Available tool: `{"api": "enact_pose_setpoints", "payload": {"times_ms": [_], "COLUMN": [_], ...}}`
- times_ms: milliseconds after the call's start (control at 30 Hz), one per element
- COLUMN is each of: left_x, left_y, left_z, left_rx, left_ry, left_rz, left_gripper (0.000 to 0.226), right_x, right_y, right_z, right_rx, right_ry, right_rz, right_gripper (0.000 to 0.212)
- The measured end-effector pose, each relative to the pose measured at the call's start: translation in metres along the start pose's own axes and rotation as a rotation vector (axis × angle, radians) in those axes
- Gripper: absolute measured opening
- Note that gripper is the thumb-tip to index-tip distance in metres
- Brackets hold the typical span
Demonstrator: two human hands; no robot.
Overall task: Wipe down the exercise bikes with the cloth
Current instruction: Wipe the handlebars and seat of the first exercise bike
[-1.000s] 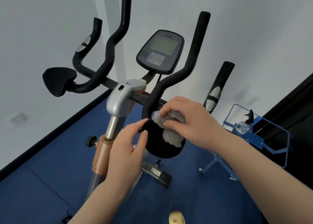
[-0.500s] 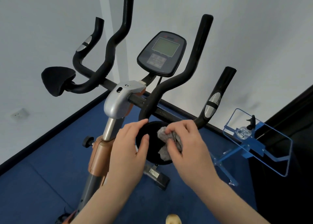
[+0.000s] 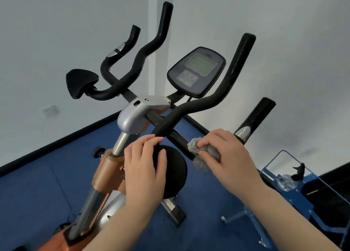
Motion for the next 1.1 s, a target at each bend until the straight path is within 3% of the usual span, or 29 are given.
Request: {"api": "enact_pose_setpoints", "payload": {"times_ms": [167,367,500,800,1100], "left_x": [-0.003,-0.001,-0.001,0.004,0.001], "left_y": [-0.002,-0.008,-0.009,0.009,0.029], "left_z": [0.001,0.004,0.008,0.005,0.006], "left_rx": [0.052,0.157,0.183,-0.019,-0.06], "left_ry": [-0.032,-0.193,-0.19,-0.1,-0.169], "left_rz": [-0.086,-0.216,-0.169,0.011,-0.025], "left_gripper": [0.027,0.023,0.025,0.027,0.023], "right_x": [-0.008,-0.033,-0.023,-0.034,-0.052], "right_y": [0.018,0.055,0.026,0.043,0.05], "right_z": [-0.005,0.014,0.009,0.006,0.023], "right_rx": [0.035,0.02,0.074,-0.103,-0.114], "right_ry": [0.036,-0.108,-0.167,-0.054,-0.014], "right_rz": [0.096,0.134,0.199,0.139,0.025], "right_gripper": [0.011,0.01,0.011,0.009,0.018]}}
Point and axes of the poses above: each hand's wrist, its own y-axis towards the middle knuckle, its own x-axis out of the back of the hand, z = x × y, the point moved 6 cm from there along y, towards the middle knuckle, and after that the axes turned 7 degrees about -x, right-handed, at the moved point
